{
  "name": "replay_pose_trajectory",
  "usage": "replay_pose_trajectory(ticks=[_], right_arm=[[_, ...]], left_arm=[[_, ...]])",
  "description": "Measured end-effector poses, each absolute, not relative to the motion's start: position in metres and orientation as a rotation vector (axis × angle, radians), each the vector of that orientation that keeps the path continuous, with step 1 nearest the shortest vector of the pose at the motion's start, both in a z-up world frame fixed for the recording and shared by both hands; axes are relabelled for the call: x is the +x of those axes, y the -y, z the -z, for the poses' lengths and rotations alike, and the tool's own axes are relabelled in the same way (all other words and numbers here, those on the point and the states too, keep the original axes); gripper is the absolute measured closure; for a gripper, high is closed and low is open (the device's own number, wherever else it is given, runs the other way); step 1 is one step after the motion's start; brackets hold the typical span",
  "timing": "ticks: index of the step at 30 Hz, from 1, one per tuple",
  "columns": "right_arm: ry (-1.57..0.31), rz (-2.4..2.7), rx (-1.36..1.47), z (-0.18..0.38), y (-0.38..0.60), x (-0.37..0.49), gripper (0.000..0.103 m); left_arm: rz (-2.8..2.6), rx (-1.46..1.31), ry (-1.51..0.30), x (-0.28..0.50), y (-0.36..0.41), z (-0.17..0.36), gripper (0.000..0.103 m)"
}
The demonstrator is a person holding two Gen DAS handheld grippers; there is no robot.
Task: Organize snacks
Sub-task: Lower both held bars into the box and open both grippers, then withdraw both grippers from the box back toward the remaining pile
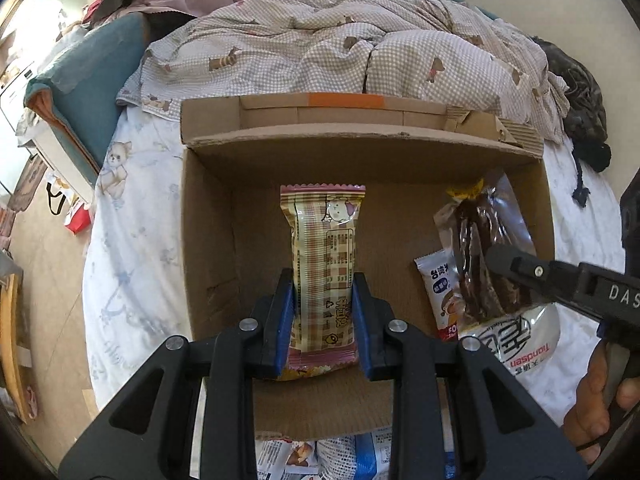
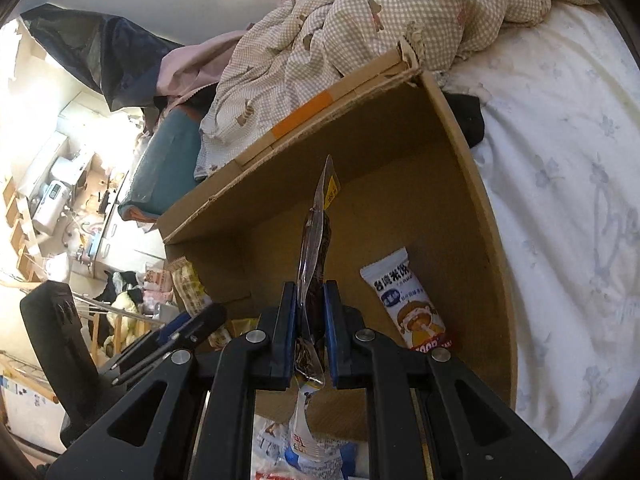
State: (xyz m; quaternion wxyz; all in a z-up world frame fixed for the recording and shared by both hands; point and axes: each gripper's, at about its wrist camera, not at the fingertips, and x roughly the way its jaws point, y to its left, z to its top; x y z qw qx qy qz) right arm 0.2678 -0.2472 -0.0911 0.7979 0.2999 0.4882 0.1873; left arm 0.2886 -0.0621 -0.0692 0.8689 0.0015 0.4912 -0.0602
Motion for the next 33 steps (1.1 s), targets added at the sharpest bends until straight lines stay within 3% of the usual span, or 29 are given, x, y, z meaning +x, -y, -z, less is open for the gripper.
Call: replay_pose_trajectory(ticks=[8, 12, 14, 16, 19, 20, 21, 23, 33], right_arm=[[-1.071, -0.407, 0.643, 0.098, 0.238, 0.275, 0.089], [-1.087, -0.381, 0.635, 0.1, 0.239, 0.277, 0.085], [-1.095, -0.363, 0.646, 0.102, 0.243, 0.277, 0.085], [-1.108, -0.341, 0.65, 0.104, 0.246, 0.278, 0.084], [-1.094, -0.328, 0.611, 0.098, 0.245, 0.276, 0.079], [-1.088, -0.325, 0.594, 0.095, 0.244, 0.276, 0.069], [-1.077, -0.322, 0.57, 0.092, 0.243, 0.275, 0.051], [-1.05, -0.33, 0.555, 0.086, 0.241, 0.272, 0.032], [-1.032, -0.357, 0.515, 0.075, 0.235, 0.268, 0.032]], left_arm=[[0.129, 0.002, -1.024, 0.289, 0.062, 0.072, 0.079], [0.131, -0.014, -1.029, 0.288, 0.06, 0.072, 0.072], [0.121, -0.014, -1.023, 0.288, 0.059, 0.071, 0.061], [0.111, -0.012, -1.013, 0.287, 0.058, 0.069, 0.036], [0.108, -0.025, -0.986, 0.284, 0.055, 0.063, 0.016], [0.108, -0.032, -0.977, 0.283, 0.054, 0.061, 0.015], [0.11, -0.035, -0.973, 0.282, 0.053, 0.06, 0.015], [0.12, -0.04, -0.965, 0.281, 0.053, 0.057, 0.015], [0.103, -0.028, -0.94, 0.276, 0.048, 0.054, 0.015]])
